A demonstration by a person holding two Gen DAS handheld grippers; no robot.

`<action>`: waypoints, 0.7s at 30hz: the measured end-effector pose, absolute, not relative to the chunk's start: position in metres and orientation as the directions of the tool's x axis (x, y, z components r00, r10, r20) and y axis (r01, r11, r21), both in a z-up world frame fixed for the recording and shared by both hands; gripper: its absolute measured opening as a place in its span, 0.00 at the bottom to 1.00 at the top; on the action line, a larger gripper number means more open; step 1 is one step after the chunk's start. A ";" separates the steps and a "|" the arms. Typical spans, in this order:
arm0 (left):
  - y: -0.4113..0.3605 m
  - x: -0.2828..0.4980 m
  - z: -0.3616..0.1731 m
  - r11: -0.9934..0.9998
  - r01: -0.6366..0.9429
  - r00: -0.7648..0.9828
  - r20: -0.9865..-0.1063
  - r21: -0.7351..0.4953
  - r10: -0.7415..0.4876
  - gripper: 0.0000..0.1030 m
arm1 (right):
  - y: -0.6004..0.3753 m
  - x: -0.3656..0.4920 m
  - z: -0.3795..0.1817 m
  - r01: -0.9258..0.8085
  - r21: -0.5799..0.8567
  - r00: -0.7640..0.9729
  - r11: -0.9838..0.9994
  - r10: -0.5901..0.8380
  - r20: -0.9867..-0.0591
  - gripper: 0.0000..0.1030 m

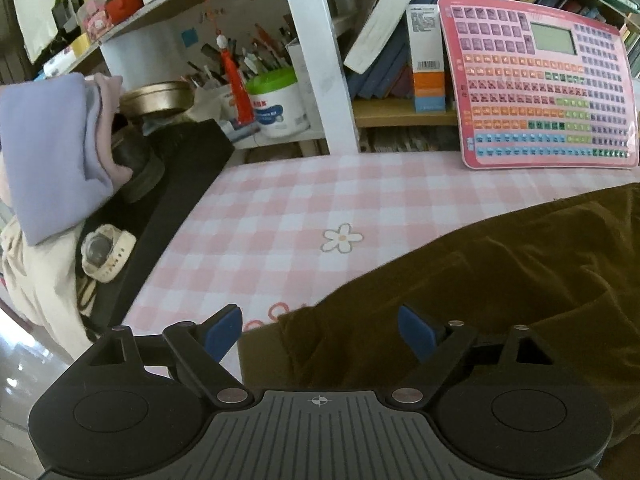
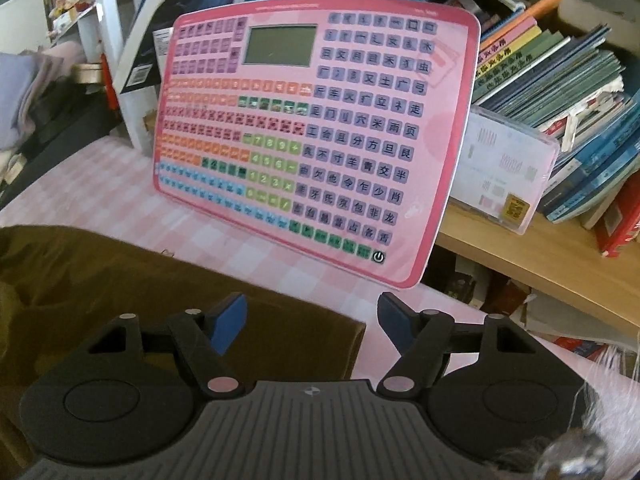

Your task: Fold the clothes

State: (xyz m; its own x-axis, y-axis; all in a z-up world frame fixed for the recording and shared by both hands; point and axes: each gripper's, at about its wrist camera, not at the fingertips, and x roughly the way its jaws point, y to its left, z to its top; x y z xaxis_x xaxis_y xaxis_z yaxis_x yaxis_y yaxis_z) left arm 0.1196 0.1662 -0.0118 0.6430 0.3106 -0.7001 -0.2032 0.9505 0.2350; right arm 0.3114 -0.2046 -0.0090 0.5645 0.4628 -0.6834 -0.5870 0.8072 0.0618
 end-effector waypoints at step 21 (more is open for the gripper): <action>0.172 0.168 -0.048 0.956 0.048 0.567 -0.796 0.289 0.212 0.73 | -0.212 0.335 -0.039 -0.645 0.047 0.472 0.763 0.446 -0.761 0.44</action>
